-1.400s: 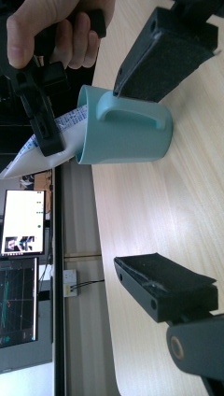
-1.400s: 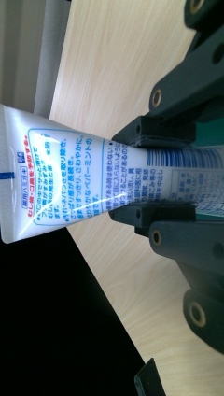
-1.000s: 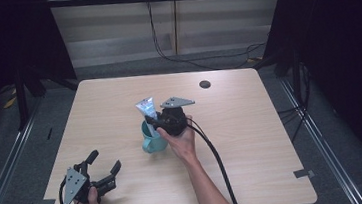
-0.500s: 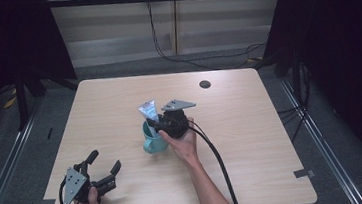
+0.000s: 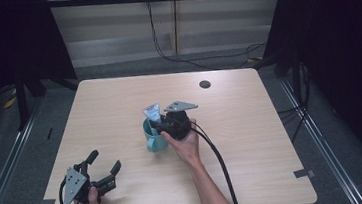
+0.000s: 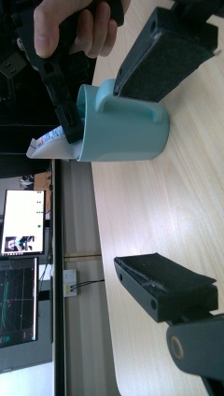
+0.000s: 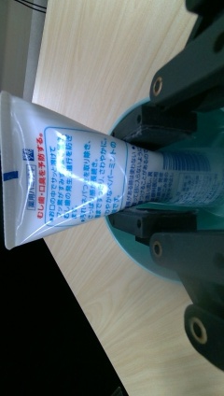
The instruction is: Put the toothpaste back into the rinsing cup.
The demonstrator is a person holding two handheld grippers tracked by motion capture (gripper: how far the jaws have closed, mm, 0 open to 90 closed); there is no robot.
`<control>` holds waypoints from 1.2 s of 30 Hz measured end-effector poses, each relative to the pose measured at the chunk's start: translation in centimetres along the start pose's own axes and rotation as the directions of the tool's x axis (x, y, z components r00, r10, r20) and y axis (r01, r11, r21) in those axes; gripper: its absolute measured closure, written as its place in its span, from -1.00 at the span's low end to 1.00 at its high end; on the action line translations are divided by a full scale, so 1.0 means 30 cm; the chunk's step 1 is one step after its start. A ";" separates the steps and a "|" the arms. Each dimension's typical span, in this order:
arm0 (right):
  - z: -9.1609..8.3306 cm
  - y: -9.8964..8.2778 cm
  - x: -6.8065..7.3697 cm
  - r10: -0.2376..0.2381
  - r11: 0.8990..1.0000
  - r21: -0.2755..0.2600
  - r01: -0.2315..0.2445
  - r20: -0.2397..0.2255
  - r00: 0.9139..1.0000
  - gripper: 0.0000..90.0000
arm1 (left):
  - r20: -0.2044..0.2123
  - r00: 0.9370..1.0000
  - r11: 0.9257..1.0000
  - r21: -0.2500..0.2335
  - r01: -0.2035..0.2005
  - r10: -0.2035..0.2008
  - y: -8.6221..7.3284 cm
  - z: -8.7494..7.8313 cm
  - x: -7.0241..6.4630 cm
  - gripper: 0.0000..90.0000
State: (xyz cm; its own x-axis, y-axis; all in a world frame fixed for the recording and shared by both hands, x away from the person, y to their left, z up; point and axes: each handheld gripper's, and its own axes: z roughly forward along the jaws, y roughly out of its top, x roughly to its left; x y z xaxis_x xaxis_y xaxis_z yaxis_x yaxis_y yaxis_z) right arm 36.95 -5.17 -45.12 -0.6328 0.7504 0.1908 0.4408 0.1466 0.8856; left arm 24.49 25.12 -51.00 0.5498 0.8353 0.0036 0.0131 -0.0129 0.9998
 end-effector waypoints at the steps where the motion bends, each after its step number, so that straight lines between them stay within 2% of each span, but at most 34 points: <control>1: -0.002 0.001 -0.001 0.005 1.000 -0.005 -0.005 -0.005 1.000 0.31 | 0.000 1.000 1.000 0.000 0.000 0.000 0.000 0.000 0.000 -0.65; 7: -0.012 0.009 -0.004 0.009 1.000 -0.030 -0.010 -0.016 1.000 0.16 | -0.006 1.000 1.000 -0.001 0.003 -0.003 0.000 -0.001 -0.001 -0.65; 8: -0.016 0.013 -0.006 0.016 0.999 -0.039 -0.017 -0.015 1.000 0.05 | 0.000 1.000 1.000 0.000 0.000 0.000 0.000 0.000 0.000 -0.65; 9: -0.016 0.013 -0.006 0.016 0.999 -0.039 -0.017 -0.015 1.000 0.05 | -0.006 1.000 1.000 -0.001 0.004 -0.004 0.000 -0.001 -0.001 -0.65; 10: -0.023 0.018 -0.009 0.029 0.998 -0.056 -0.030 -0.023 0.999 -0.09 | 0.000 1.000 1.000 0.000 0.002 -0.002 0.000 0.000 0.000 -0.65; 13: -0.031 0.022 -0.009 0.033 0.997 -0.068 -0.035 -0.021 0.999 -0.19 | 0.000 1.000 1.000 -0.001 0.001 -0.001 0.000 0.000 0.000 -0.65; 14: -0.037 0.024 -0.013 0.037 0.997 -0.064 -0.038 -0.023 0.999 -0.32 | -0.006 1.000 1.000 -0.001 0.004 -0.004 0.000 -0.001 -0.001 -0.65; 17: -0.041 0.024 -0.014 0.039 0.997 -0.061 -0.040 -0.019 0.999 -0.40 | 0.000 1.000 1.000 0.001 -0.001 0.001 0.000 0.000 0.000 -0.65; 19: -0.049 0.026 -0.014 0.042 0.997 -0.066 -0.043 -0.018 0.999 -0.50 | 0.001 1.000 1.000 -0.001 0.010 -0.010 -0.001 0.000 -0.003 -0.65; 26: -0.085 0.047 -0.011 0.028 0.995 -0.100 -0.028 -0.004 1.000 -0.57 | -0.001 1.000 1.000 -0.004 0.005 -0.005 -0.001 0.001 -0.002 -0.65; 28: -0.092 0.047 -0.012 0.025 0.995 -0.093 -0.024 0.009 1.000 -0.61 | -0.001 1.000 1.000 -0.003 0.005 -0.005 -0.001 0.001 -0.001 -0.65; 36: -0.115 0.043 -0.023 0.041 0.996 -0.080 -0.040 0.011 0.999 -0.66 | -0.001 1.000 1.000 -0.004 0.006 -0.006 -0.001 0.001 -0.002 -0.65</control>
State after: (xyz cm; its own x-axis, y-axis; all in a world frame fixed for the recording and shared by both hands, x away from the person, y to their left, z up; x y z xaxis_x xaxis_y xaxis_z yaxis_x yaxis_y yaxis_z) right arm 35.76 -7.72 -42.65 -0.6069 0.7630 0.2226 0.4138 0.0642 0.9081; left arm 24.48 25.06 -51.02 0.5487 0.8360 -0.0028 0.0137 -0.0056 0.9999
